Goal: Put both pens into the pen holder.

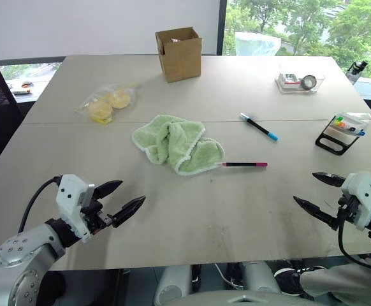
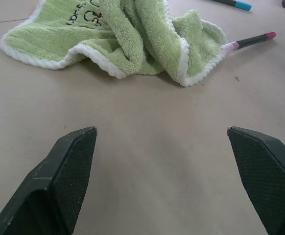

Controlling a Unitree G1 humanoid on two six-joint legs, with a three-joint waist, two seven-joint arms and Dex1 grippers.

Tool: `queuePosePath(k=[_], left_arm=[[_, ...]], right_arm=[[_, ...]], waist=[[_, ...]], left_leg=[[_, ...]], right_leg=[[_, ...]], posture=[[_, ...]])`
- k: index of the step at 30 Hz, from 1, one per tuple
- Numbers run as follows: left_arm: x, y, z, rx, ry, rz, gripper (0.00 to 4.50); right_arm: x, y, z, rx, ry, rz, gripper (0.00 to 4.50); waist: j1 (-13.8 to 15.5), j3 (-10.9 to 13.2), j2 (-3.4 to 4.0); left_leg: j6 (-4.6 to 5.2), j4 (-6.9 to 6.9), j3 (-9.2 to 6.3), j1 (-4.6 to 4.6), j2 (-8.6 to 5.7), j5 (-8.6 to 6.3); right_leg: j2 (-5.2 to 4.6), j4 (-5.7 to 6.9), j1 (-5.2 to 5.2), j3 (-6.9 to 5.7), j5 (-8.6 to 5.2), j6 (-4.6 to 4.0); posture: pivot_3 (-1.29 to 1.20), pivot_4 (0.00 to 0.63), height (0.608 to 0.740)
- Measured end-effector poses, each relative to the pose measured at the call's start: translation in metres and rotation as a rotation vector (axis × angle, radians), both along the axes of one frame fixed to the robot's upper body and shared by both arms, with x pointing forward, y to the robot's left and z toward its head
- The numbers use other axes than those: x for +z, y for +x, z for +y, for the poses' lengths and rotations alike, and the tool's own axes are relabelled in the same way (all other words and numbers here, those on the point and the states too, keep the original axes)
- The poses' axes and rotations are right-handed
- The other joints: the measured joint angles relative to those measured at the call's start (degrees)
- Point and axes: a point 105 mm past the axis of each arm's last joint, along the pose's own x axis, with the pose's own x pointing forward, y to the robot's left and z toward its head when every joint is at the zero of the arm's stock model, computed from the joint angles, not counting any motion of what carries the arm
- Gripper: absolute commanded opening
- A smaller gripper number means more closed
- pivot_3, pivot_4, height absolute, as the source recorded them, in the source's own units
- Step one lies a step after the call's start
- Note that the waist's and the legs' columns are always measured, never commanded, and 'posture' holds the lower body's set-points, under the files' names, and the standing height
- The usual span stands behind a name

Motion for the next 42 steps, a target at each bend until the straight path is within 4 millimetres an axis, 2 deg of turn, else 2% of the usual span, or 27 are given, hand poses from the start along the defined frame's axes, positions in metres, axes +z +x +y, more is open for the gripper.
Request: queuePosePath(k=[4,6,10,13,17,19,21,23,27,29,30,34,37,38,39,42], left_arm=[[0.009,0.011,0.001,0.034,0.000,-0.045,4.44],[0.021,0.024,-0.001,0.054,0.008,-0.097,4.44],[0.019,0.030,-0.006,0.064,0.004,-0.074,4.44],[0.030,0.043,-0.009,0.083,0.012,-0.102,4.44],[0.038,0.073,-0.032,0.056,0.187,-0.024,4.44],[0.039,0.084,-0.040,0.051,0.195,-0.006,4.44],[0.040,0.108,-0.059,0.047,0.167,0.029,4.44],[0.035,0.121,-0.070,0.043,0.174,0.067,4.44],[0.005,0.155,-0.095,0.045,0.247,0.179,4.44],[-0.004,0.163,-0.099,0.040,0.285,0.196,3.92],[-0.003,0.169,-0.101,0.037,0.303,0.179,3.65],[-0.004,0.173,-0.100,0.018,0.300,0.155,1.94],[-0.005,0.168,-0.092,0.023,0.288,0.129,0.75],[-0.003,0.164,-0.082,0.048,0.284,0.119,0.28],[-0.002,0.162,-0.074,0.070,0.281,0.117,0.04],[0.006,0.144,-0.036,0.182,0.286,0.099,0.04]], right_arm=[[0.002,0.001,0.002,0.008,0.021,-0.012,4.50],[0.013,0.004,0.010,0.034,0.061,-0.062,4.50],[0.022,-0.001,0.021,0.088,0.075,-0.111,4.50],[0.029,-0.008,0.033,0.155,0.106,-0.130,4.50],[0.043,-0.024,0.061,0.306,0.158,-0.145,4.50],[0.045,-0.027,0.066,0.328,0.171,-0.137,4.50],[0.047,-0.028,0.073,0.359,0.178,-0.119,4.50],[0.047,-0.031,0.078,0.381,0.184,-0.111,4.50],[0.043,-0.031,0.078,0.365,0.184,-0.095,4.50],[0.043,-0.030,0.077,0.356,0.179,-0.097,4.50],[0.043,-0.029,0.077,0.351,0.178,-0.099,4.50],[0.043,-0.030,0.078,0.338,0.170,-0.097,4.50],[0.043,-0.031,0.080,0.339,0.169,-0.101,4.50],[0.043,-0.030,0.081,0.339,0.168,-0.100,4.50],[0.041,-0.030,0.082,0.341,0.170,-0.095,4.50],[0.037,-0.028,0.083,0.347,0.178,-0.084,4.50]], waist=[[0.2,0.0,-0.01],[0.2,0.0,0.02],[0.0,0.0,-0.01],[0.3,0.0,-0.01],[1.2,0.0,0.03],[1.3,0.0,0.01],[1.9,0.0,-0.08],[1.8,0.0,-0.10],[1.6,0.1,-0.17],[1.4,0.1,-0.19],[1.5,0.1,-0.18],[1.4,0.1,-0.15],[1.1,0.1,-0.17],[0.8,0.1,-0.18],[0.6,0.1,-0.18],[-0.3,0.1,-0.19]], left_leg=[[0.00,0.00,0.00,0.00,0.00,0.00],[0.00,0.02,0.00,0.01,0.00,0.00],[-0.14,0.03,0.02,-0.04,0.00,0.07],[-0.15,0.05,0.02,-0.02,0.00,0.08],[-0.01,0.15,-0.01,0.11,0.00,-0.01],[-0.04,0.22,0.00,0.11,-0.01,0.01],[-0.07,0.35,-0.04,0.04,-0.01,0.04],[-0.02,0.39,-0.04,0.02,-0.02,0.01],[0.23,0.47,-0.02,-0.03,-0.03,0.14],[0.24,0.47,-0.02,-0.02,-0.03,0.15],[0.24,0.48,-0.02,0.00,-0.02,0.15],[0.00,0.48,-0.04,0.04,0.00,0.01],[-0.02,0.48,-0.04,0.03,0.00,0.00],[-0.02,0.48,-0.04,0.02,0.00,0.00],[-0.03,0.47,-0.05,0.02,0.00,0.00],[-0.05,0.45,-0.07,-0.02,0.00,-0.01]], right_leg=[[0.00,0.00,0.01,-0.02,0.00,0.00],[0.01,0.01,0.03,-0.02,0.01,0.02],[0.01,0.00,0.06,-0.02,0.06,0.10],[0.02,0.01,0.10,-0.08,0.13,0.22],[0.02,0.01,0.22,-0.12,0.06,0.11],[0.02,0.01,0.25,-0.12,0.07,0.13],[0.06,0.01,0.29,-0.15,0.19,0.33],[0.05,0.01,0.37,-0.14,0.23,0.40],[0.07,0.01,0.37,-0.14,0.24,0.42],[0.07,0.01,0.37,-0.14,0.25,0.42],[0.07,0.02,0.37,-0.14,0.25,0.42],[0.01,0.04,0.37,-0.14,0.25,0.38],[-0.04,0.04,0.36,-0.13,0.36,0.20],[-0.04,0.04,0.34,-0.14,0.36,0.19],[-0.04,0.04,0.33,-0.13,0.36,0.19],[-0.05,0.04,0.24,-0.12,0.36,0.19]], posture=[[0.00,0.150,0.740],[0.00,0.150,0.740],[0.00,0.150,0.740],[0.00,0.150,0.740],[0.00,0.150,0.740],[0.00,0.150,0.740],[0.00,0.150,0.740],[0.00,0.150,0.740],[0.00,0.150,0.740],[0.00,0.150,0.740],[0.00,0.150,0.740],[0.00,0.150,0.740],[0.00,0.150,0.740],[0.00,0.150,0.740],[0.00,0.150,0.740],[0.00,0.150,0.740]])
